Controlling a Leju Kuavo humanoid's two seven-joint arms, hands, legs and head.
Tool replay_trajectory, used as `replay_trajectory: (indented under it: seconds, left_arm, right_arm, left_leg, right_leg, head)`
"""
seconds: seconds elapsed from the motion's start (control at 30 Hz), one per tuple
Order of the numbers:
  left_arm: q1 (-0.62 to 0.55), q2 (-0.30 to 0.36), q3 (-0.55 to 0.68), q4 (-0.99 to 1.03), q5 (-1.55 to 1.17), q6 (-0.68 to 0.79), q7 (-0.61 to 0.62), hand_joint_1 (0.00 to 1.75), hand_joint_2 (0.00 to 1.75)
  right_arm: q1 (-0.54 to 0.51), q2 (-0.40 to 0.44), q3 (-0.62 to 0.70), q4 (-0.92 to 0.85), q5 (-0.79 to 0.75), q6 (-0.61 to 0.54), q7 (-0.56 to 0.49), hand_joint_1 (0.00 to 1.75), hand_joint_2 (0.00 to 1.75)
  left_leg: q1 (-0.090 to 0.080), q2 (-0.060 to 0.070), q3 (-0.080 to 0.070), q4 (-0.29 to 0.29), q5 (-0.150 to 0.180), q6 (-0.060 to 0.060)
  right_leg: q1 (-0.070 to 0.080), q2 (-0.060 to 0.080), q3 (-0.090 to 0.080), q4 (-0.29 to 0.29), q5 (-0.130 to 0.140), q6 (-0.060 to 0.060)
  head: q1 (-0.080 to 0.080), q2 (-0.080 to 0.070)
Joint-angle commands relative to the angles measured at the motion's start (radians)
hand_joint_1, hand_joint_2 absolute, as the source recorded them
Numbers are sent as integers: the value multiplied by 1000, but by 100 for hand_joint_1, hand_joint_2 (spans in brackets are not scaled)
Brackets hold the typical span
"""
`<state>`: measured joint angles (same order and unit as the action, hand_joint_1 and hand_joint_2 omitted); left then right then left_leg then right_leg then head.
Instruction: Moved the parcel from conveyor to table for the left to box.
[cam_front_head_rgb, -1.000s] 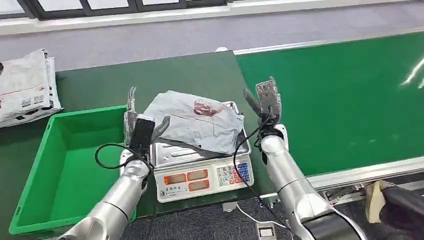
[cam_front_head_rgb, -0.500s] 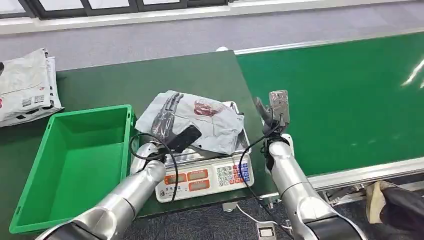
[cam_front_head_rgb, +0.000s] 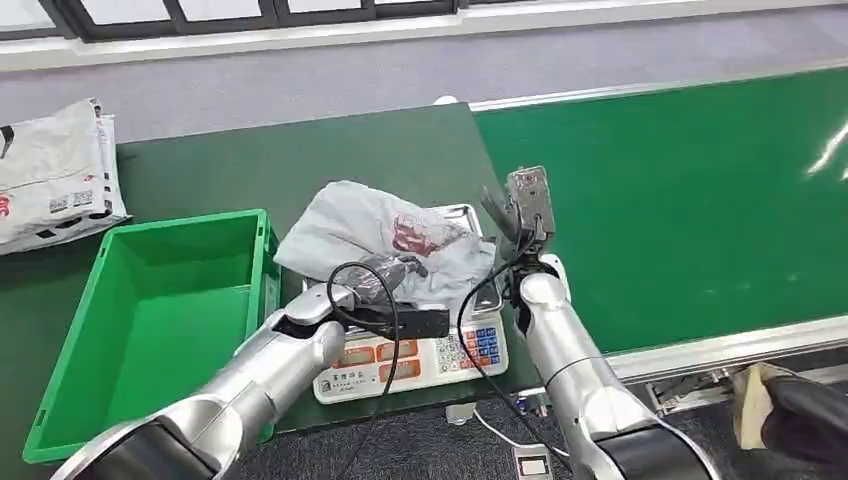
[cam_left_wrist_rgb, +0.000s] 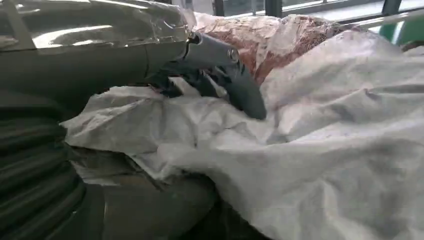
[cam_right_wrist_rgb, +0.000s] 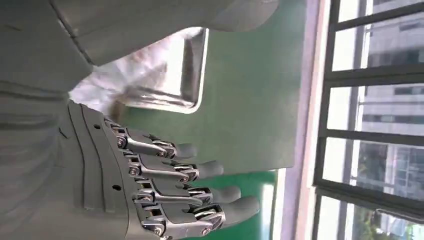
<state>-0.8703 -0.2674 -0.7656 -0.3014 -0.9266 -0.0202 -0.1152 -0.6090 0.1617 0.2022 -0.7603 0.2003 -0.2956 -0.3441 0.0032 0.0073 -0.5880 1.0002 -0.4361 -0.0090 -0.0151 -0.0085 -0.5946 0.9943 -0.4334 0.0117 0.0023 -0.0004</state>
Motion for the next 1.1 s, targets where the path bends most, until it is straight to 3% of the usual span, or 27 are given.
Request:
replay_trajectory:
  seconds: [0.03, 0.27, 0.47, 0.6, 0.73, 0.9, 0.93, 1.07, 1.1]
  left_arm:
    - [-4, 26, -62, 73, -8, -18, 13, 175, 175]
    - [-4, 23, -39, 69, -12, 42, 34, 175, 175]
    - [-68, 14, 88, 14, 25, 389, 83, 175, 175]
    - [-134, 18, 111, -51, -8, 556, 103, 175, 175]
    - [-153, 31, 145, -176, -176, 708, 169, 175, 175]
    - [-50, 72, 224, -471, -642, 718, 320, 175, 175]
    - [-68, 107, 155, -486, -644, 718, 382, 175, 175]
    - [-68, 107, 155, -486, -644, 718, 382, 175, 175]
    - [-101, 149, 50, -486, -644, 718, 477, 175, 175]
  right_arm:
    - [-16, 10, -25, -28, 0, 3, 12, 0, 175]
    - [-11, 12, -38, -37, 11, 13, 21, 0, 175]
    - [-56, 26, -59, 9, 34, 25, 24, 0, 175]
    - [-74, 36, -73, 16, 35, 12, 11, 0, 175]
    - [-62, 38, -96, -6, 51, 13, 8, 0, 175]
    - [-58, 42, -98, 16, 58, 6, -10, 0, 175]
    - [-60, 42, -99, 23, 57, 4, -13, 0, 175]
    - [-60, 42, -99, 23, 57, 4, -13, 0, 175]
    - [-64, 41, -101, 31, 54, 3, -15, 0, 175]
  left_leg:
    - [0, 2, 1, -2, 1, 0]
    - [0, 2, 2, -2, 1, -1]
    - [1, 1, -1, 0, 1, -1]
    - [1, 0, -5, 2, 2, -1]
    - [1, 0, -8, 3, 3, -1]
    - [0, 0, -6, 0, 4, -1]
    - [1, 1, -5, 0, 3, -2]
    - [0, 2, -6, 0, 3, -2]
    - [0, 2, -6, 0, 3, -2]
  right_leg:
    - [0, 3, 0, -2, 1, -1]
    - [1, 3, 1, -2, 1, -2]
    - [2, 2, -2, -1, 2, -2]
    - [2, 1, -6, 3, 2, -2]
    - [2, 0, -8, 3, 2, -2]
    - [0, 1, -7, 2, 3, -2]
    - [1, 2, -6, 1, 3, -3]
    - [0, 3, -7, 1, 3, -3]
    - [0, 3, -8, 1, 3, -3]
  head:
    - [0, 0]
    - [0, 0]
    - [0, 0]
    - [0, 0]
    - [0, 0]
    - [0, 0]
    - [0, 0]
    - [0, 0]
    - [0, 0]
